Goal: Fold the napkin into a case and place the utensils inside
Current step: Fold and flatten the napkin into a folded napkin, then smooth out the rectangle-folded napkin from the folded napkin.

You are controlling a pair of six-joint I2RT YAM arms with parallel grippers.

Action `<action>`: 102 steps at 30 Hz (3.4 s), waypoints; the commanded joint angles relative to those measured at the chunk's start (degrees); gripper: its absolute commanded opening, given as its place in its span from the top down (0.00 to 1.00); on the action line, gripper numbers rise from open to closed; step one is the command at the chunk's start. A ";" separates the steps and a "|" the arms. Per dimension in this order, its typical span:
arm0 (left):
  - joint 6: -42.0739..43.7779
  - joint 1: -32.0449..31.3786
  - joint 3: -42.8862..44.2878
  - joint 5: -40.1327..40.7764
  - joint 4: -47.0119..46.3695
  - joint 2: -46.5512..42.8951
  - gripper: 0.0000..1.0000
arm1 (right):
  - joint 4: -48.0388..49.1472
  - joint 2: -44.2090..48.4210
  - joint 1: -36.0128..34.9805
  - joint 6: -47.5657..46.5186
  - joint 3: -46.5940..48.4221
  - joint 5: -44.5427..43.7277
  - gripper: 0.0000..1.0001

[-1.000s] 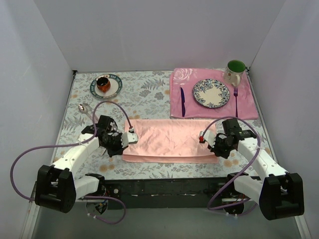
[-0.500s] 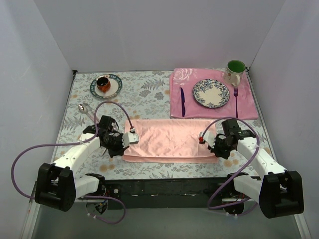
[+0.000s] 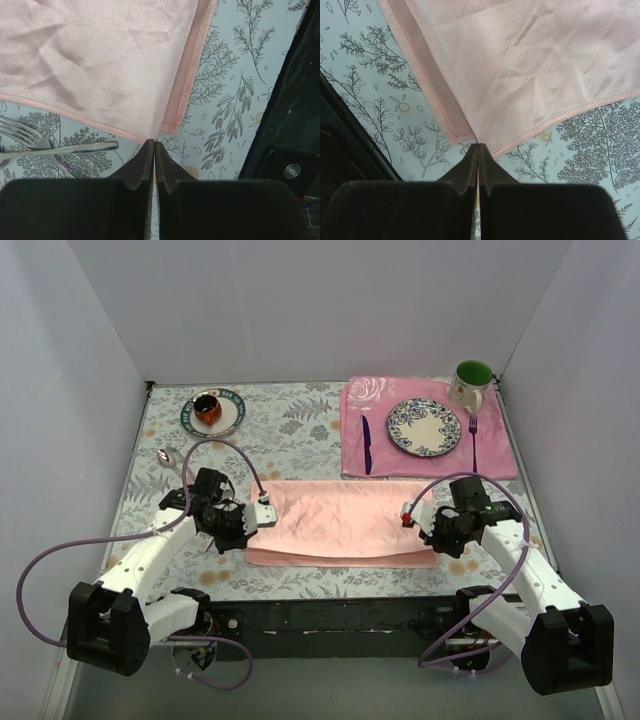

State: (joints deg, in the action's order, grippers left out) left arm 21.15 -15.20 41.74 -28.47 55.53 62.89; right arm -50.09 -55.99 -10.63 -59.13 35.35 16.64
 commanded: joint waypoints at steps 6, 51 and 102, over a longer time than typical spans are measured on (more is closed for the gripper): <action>0.12 -0.18 -2.97 -0.18 -2.26 1.79 1.00 | 2.80 -4.48 -0.44 -1.16 -1.43 0.32 0.99; -90.40 -0.09 22.86 -40.44 -54.73 43.44 0.07 | 49.45 -43.41 -3.87 74.06 23.63 42.59 0.01; -95.59 -3.43 30.42 -37.01 -61.59 55.67 0.11 | 82.59 -52.37 -3.78 98.59 15.01 40.31 0.01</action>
State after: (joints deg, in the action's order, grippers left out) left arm -71.26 -18.11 70.06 -67.79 -3.16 116.86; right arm 26.76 -105.10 -13.50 35.33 48.64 57.56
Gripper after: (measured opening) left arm 0.897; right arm 0.985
